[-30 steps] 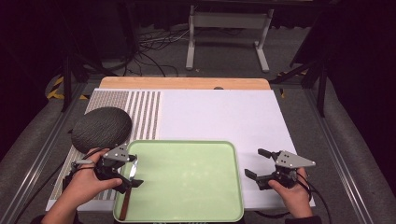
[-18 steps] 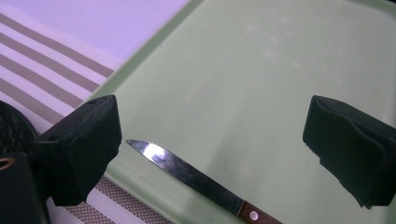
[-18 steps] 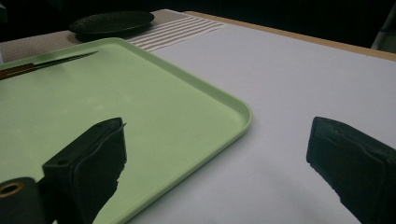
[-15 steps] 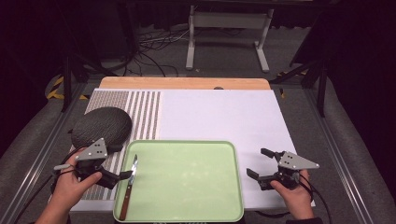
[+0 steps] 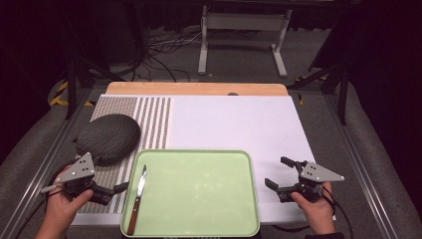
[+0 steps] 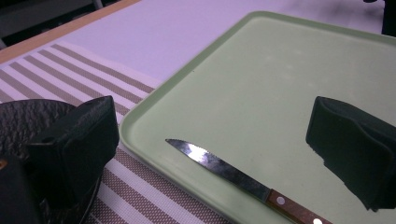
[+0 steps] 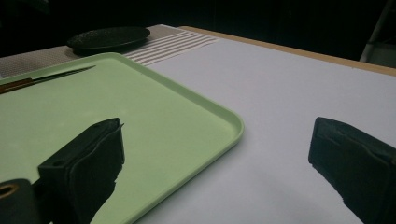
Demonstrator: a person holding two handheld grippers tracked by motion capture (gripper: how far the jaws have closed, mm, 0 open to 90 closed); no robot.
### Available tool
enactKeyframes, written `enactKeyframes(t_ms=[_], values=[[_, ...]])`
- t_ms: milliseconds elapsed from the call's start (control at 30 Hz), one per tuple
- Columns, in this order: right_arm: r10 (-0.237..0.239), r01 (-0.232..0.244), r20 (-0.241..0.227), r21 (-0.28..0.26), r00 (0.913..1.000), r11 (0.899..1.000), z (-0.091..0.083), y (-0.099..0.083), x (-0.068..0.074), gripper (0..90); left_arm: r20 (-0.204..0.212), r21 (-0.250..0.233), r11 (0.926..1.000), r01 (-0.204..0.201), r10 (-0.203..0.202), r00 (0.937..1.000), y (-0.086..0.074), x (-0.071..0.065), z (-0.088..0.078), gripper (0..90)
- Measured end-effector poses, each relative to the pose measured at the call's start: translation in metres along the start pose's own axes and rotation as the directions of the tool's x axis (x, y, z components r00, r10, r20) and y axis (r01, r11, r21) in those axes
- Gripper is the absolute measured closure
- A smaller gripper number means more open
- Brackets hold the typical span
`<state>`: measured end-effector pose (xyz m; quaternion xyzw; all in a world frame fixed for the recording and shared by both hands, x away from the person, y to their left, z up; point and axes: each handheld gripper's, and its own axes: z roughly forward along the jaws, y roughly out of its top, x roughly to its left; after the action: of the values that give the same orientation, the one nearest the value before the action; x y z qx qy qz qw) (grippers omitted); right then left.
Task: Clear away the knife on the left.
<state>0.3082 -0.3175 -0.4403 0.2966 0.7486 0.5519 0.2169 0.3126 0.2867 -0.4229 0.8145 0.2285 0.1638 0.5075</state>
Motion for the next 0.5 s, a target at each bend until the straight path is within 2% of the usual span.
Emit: enactKeyframes(t_ms=[233,333,500], values=[[0.007,-0.008,-0.001,-0.016,1.0000,1.000,-0.002,-0.002,-0.001,3.7,-0.020,-0.052,0.9986,-0.002,0.001,0.9998,-0.016,0.004,-0.003,3.0],[0.013,-0.013,-0.003,-0.025,0.9999,1.000,-0.003,-0.003,-0.002,3.6,-0.051,-0.040,0.9991,-0.017,0.015,0.9986,-0.024,0.005,-0.005,3.0],[0.018,-0.018,-0.001,-0.028,0.9998,0.999,-0.004,-0.005,-0.002,3.4,-0.058,-0.054,0.9985,-0.015,0.012,0.9982,-0.034,0.008,-0.005,3.0]])
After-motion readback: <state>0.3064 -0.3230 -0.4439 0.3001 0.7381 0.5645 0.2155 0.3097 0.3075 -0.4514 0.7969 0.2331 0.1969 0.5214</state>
